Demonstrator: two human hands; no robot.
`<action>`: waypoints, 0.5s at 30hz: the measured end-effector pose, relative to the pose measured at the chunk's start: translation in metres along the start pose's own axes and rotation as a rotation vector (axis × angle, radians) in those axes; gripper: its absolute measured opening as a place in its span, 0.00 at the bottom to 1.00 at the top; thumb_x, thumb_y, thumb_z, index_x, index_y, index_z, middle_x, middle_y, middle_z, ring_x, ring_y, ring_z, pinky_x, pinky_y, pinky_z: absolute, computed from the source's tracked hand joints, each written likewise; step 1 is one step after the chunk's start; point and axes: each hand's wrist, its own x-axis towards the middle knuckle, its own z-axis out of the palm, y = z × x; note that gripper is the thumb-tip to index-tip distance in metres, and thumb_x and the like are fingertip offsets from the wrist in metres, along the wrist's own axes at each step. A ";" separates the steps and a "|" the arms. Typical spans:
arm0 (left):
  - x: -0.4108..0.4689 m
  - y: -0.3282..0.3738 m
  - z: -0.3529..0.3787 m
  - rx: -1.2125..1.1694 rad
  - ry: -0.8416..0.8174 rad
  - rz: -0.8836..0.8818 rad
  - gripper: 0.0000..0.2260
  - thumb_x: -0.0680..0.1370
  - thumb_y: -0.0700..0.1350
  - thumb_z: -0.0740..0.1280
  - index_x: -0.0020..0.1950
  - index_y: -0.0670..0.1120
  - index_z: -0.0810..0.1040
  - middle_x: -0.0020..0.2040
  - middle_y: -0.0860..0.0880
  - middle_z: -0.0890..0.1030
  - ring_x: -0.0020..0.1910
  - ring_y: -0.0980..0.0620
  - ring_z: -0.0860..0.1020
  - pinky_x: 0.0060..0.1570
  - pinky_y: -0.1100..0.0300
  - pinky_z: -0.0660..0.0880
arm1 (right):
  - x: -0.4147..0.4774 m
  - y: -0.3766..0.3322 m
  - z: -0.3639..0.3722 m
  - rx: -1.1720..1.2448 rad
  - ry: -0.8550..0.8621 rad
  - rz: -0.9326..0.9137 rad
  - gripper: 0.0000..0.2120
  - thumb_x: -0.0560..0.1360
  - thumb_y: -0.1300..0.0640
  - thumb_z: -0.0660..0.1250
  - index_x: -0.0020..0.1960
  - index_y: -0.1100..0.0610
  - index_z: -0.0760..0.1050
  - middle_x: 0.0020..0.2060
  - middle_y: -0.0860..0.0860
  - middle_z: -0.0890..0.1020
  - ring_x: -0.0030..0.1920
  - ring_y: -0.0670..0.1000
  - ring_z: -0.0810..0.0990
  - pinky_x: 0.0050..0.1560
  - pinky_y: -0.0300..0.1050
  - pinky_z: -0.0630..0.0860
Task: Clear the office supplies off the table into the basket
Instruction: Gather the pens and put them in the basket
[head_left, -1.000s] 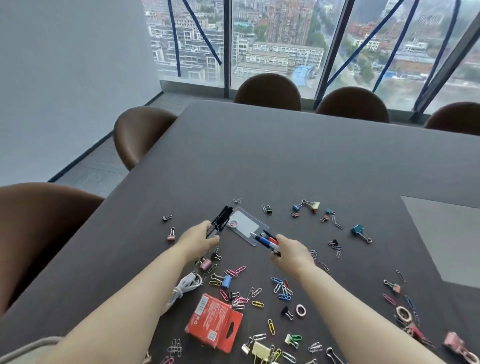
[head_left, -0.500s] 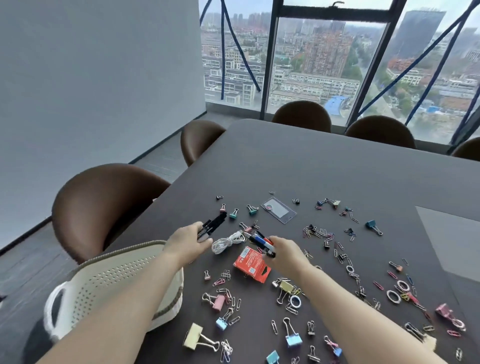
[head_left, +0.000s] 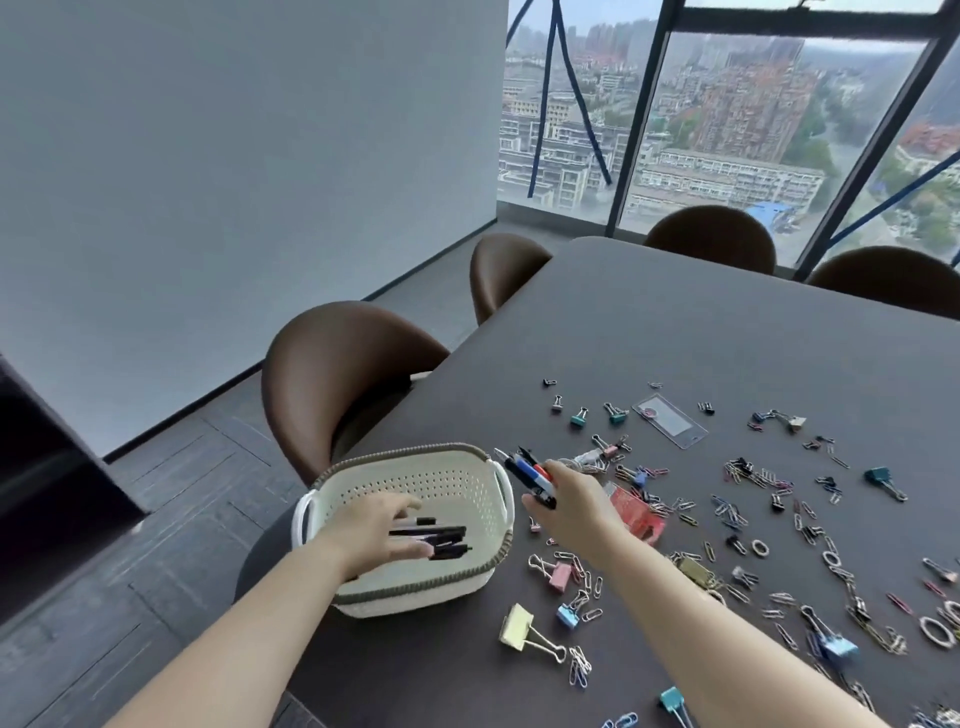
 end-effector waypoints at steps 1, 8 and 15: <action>-0.003 -0.004 -0.002 -0.008 0.004 0.034 0.42 0.59 0.77 0.58 0.66 0.52 0.70 0.59 0.55 0.76 0.59 0.58 0.72 0.59 0.60 0.69 | 0.001 -0.004 0.003 -0.005 -0.005 -0.002 0.11 0.75 0.53 0.64 0.50 0.59 0.70 0.40 0.53 0.76 0.39 0.55 0.73 0.38 0.46 0.68; -0.035 -0.043 0.005 0.118 0.389 0.225 0.33 0.72 0.73 0.45 0.45 0.52 0.81 0.45 0.58 0.81 0.45 0.58 0.79 0.52 0.53 0.75 | 0.021 -0.049 0.031 -0.077 -0.121 -0.206 0.11 0.75 0.51 0.63 0.51 0.57 0.68 0.43 0.54 0.79 0.40 0.55 0.74 0.39 0.46 0.71; -0.057 -0.077 0.035 0.410 0.455 0.247 0.23 0.69 0.70 0.56 0.29 0.53 0.75 0.40 0.55 0.78 0.51 0.55 0.69 0.67 0.51 0.48 | 0.042 -0.090 0.085 -0.390 -0.355 -0.419 0.14 0.75 0.49 0.63 0.58 0.54 0.70 0.54 0.53 0.78 0.56 0.58 0.75 0.53 0.50 0.68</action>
